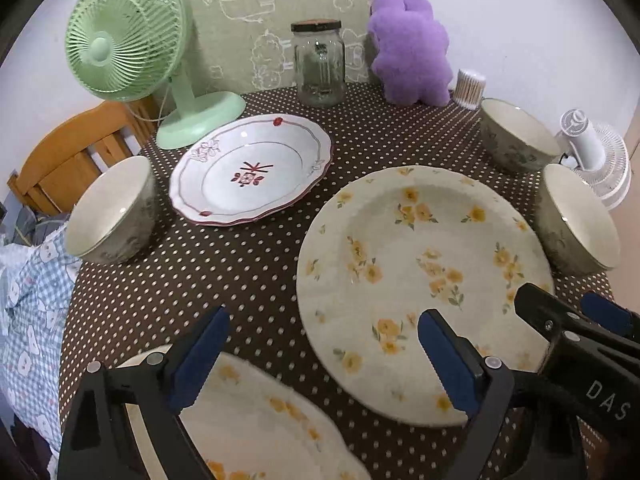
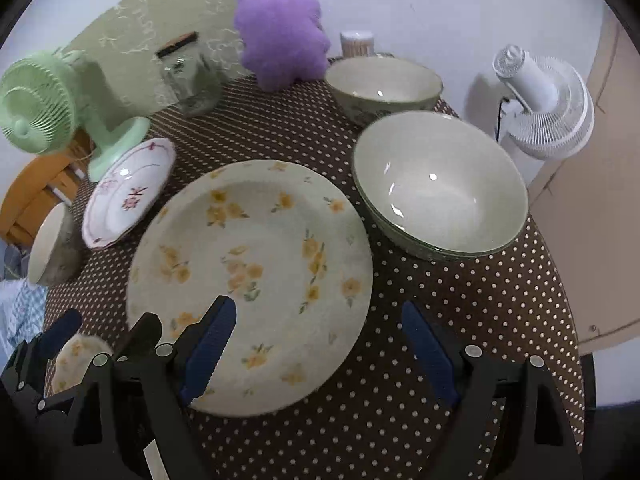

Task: Organize plates and bowls
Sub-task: 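Move the left gripper to the second yellow-floral plate and grasp its rim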

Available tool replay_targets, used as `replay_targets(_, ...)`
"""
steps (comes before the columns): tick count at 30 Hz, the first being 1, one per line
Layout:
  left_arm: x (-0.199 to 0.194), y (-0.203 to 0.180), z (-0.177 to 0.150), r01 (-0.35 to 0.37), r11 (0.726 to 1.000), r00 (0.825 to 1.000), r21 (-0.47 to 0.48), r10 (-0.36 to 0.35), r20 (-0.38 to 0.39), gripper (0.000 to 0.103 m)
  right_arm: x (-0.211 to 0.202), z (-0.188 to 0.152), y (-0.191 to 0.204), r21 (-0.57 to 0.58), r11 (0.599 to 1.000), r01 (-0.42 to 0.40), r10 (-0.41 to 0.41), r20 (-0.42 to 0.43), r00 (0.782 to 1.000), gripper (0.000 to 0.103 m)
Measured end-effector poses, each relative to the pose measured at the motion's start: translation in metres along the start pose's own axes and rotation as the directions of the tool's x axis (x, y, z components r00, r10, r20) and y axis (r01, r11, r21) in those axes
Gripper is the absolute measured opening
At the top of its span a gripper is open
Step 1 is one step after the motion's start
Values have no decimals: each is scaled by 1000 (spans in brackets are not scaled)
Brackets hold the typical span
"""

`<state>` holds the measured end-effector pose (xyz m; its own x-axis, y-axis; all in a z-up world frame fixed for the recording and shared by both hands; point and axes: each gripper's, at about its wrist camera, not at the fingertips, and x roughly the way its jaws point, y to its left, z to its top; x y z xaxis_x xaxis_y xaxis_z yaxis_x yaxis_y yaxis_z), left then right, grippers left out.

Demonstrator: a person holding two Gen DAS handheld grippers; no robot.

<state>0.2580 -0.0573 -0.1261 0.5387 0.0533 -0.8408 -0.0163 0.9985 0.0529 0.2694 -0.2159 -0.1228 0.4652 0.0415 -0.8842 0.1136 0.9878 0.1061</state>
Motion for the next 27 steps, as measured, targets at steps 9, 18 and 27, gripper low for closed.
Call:
replay_targets(9, 38, -5, 19, -15, 999, 999, 29, 16, -43, 89, 32, 15, 3, 19, 999, 31, -31, -22, 999, 82)
replay_targets(18, 56, -15, 24, 39, 997, 996, 68, -33, -79, 66, 53, 19, 5, 15, 999, 39, -38, -47, 998, 72)
replay_targets(27, 51, -2, 29, 81, 997, 991, -14, -82, -104, 58, 53, 12, 8, -36, 994, 106, -108, -53, 993, 58)
